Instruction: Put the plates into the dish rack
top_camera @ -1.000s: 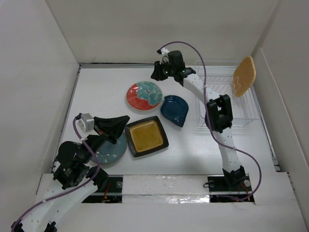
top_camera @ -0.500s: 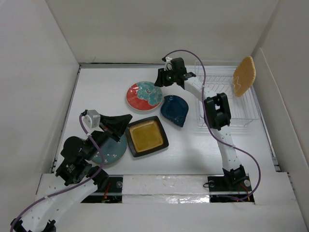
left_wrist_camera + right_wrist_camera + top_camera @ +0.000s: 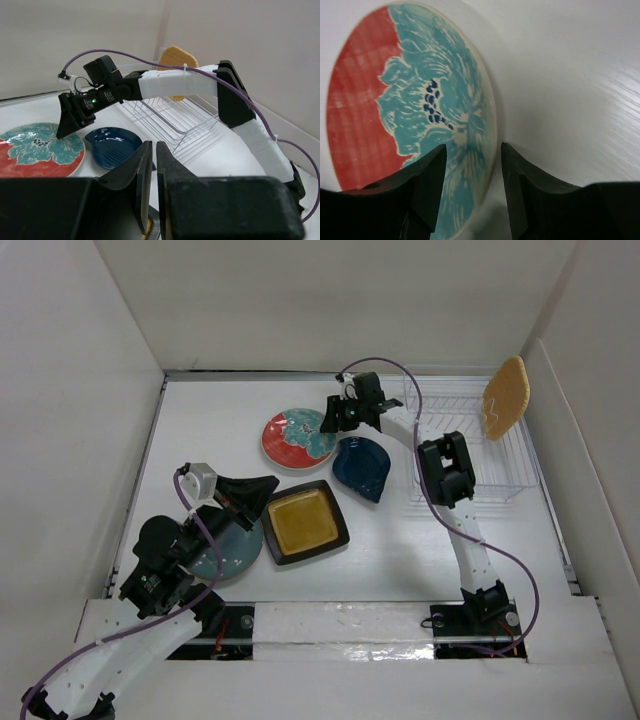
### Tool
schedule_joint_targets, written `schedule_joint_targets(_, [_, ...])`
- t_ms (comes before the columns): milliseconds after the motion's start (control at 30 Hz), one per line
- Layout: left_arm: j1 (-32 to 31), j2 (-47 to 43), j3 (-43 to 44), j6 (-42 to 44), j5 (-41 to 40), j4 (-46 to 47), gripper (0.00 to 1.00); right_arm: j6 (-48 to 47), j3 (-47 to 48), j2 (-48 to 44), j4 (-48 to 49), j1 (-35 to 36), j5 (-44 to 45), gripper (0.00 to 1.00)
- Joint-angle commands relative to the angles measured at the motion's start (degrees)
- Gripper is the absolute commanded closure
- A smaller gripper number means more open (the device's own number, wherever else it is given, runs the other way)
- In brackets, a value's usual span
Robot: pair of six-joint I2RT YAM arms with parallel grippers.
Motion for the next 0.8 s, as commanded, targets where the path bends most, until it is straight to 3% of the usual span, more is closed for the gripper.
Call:
schedule_joint_targets(0, [-0.32, -0.11, 1.98, 0.60, 0.06, 2.51, 0.94, 0.51, 1.97, 1.34, 1.12, 0.64, -3.57, 0.47])
schedule_joint_targets(233, [-0.32, -0.55, 1.89, 0.51, -0.20, 2.60, 0.87, 3.76, 3.46, 4.68, 1.47, 1.26, -9.72, 0.53])
schedule_joint_targets(367, [-0.32, -0.73, 1.98, 0.42, 0.76, 2.68, 0.85, 5.43, 4.70, 5.92, 1.64, 1.78, -12.36, 0.65])
schedule_joint_targets(400, [-0.32, -1.16, 1.89, 0.42, 0.50, 2.86, 0.85, 5.87, 4.17, 6.00, 2.77, 1.78, -12.54, 0.76])
schedule_joint_targets(533, [-0.32, -1.17, 1.80, 0.42, -0.12, 2.25, 0.84, 8.06, 4.96, 5.75, 4.19, 1.78, -12.89, 1.00])
schedule_joint_targets(767, [-0.32, -0.99, 1.80, 0.33, 0.40, 2.34, 0.83, 15.01, 1.19, -2.16, 16.04, 3.98, -11.32, 1.00])
